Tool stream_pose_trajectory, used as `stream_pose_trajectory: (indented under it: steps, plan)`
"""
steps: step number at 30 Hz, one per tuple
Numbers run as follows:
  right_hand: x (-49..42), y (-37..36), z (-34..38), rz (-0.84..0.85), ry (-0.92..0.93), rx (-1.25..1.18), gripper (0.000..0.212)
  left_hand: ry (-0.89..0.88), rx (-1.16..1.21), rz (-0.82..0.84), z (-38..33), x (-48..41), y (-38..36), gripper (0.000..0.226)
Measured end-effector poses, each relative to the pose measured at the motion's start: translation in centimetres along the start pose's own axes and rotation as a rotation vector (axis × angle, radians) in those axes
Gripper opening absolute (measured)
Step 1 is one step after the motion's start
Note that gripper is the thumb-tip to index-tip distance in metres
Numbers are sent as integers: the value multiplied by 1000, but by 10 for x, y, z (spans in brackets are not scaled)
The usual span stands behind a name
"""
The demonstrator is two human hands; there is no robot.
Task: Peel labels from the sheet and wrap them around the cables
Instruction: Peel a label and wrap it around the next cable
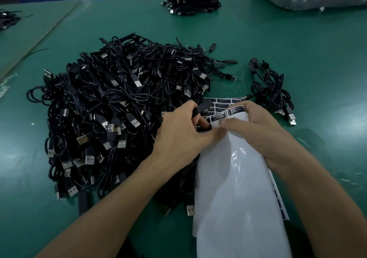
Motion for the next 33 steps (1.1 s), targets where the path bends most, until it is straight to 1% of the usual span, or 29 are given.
stream_pose_trajectory:
  steps: [2,6,14,21,22,24,27,30,33]
  plan:
    - [1,-4,3,-14,21,18,26,-4,4,-4,1,0,-1,57]
    - [3,-4,6,-45,49,-28,13,-24,42,-2,1,0,0,57]
    - [3,-3,4,-55,39,-58,6,-25,89,3,2,-2,1,54]
    - [2,-3,2,-46,21,-40,11,-24,84,4,-2,-1,1,53]
    - [3,-3,3,-48,19,-47,11,-21,86,7,-2,-1,2,53]
    - [3,-4,3,-45,21,-80,4,-19,80,7,-3,-1,2,53]
    - [2,-4,4,-51,30,-93,6,-32,74,6,-4,0,3,55]
    - [3,-6,5,-49,31,-90,3,-41,77,-11,-3,0,2,54]
    - [4,-8,5,-38,43,-89,12,-45,76,-3,-1,0,1,53]
Point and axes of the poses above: each hand's wrist, its own x-axis away from the middle knuckle, its own y-axis out of the back of the hand, z = x × y, the point moved 6 cm from there along -x, towards the middle knuckle, and after that the axes turned 5 degrees about y, right-handed, at the moved point
